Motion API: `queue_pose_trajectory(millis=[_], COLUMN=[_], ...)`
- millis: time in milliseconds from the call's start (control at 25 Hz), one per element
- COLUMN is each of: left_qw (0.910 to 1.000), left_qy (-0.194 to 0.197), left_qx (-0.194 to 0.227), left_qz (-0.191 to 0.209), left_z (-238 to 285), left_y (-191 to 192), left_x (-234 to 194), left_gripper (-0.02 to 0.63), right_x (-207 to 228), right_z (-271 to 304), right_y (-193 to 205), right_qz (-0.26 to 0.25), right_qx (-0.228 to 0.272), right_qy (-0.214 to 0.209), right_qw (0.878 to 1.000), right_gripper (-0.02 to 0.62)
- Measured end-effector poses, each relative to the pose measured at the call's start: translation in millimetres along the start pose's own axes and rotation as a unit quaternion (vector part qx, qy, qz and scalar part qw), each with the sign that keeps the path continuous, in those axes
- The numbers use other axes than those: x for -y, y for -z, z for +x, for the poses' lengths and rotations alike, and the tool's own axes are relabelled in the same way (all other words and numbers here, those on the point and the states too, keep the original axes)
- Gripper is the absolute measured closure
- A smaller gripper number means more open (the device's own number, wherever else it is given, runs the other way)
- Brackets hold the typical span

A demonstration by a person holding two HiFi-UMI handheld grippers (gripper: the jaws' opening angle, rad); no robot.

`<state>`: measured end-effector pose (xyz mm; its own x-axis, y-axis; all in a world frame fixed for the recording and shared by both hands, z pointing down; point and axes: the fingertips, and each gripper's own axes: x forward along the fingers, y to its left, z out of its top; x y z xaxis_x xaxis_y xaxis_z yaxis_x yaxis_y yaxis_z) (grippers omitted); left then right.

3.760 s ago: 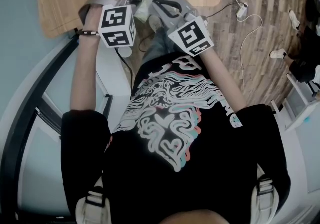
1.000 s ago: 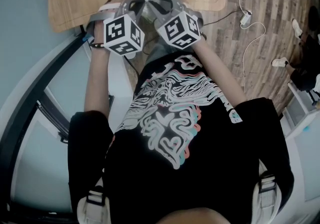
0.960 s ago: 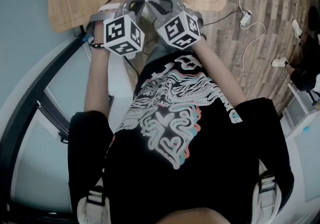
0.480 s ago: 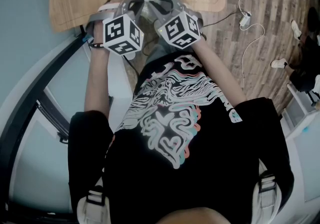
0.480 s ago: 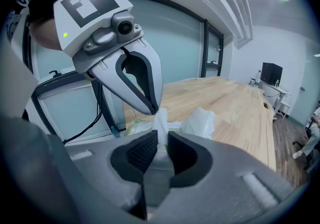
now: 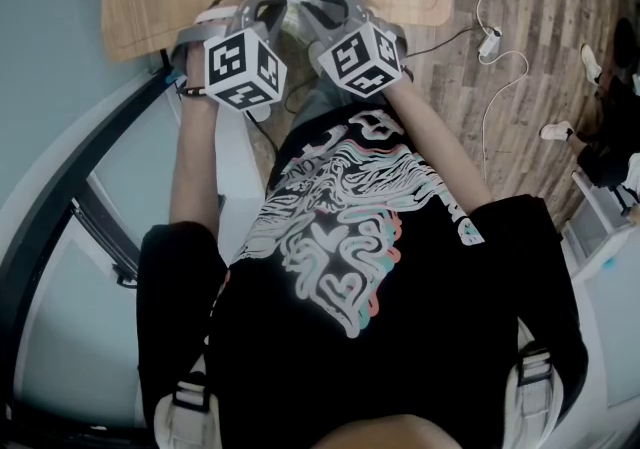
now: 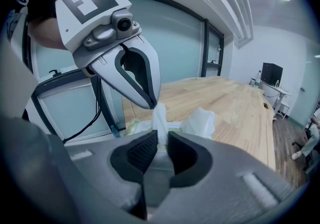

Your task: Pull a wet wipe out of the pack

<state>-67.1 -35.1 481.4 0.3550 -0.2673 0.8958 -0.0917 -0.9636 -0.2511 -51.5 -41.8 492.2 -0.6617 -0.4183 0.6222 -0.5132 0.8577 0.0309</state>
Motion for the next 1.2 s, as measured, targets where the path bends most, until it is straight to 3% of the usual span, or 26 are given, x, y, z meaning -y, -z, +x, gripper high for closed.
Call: queue_pose_trajectory(millis=[1200], left_qw=[0.9997], left_qy=[-0.021], left_qx=[-0.006], left_qz=[-0.014], left_z=[-11.7], left_y=[11.8], left_x=[-5.1], left_gripper=[0.617], right_x=[0.7], right_z=[2.8], right_y=[4.3], right_qz=[0.001], right_qx=[-0.011], right_qy=[-0.009], right_qw=[1.000], right_gripper=[0.531])
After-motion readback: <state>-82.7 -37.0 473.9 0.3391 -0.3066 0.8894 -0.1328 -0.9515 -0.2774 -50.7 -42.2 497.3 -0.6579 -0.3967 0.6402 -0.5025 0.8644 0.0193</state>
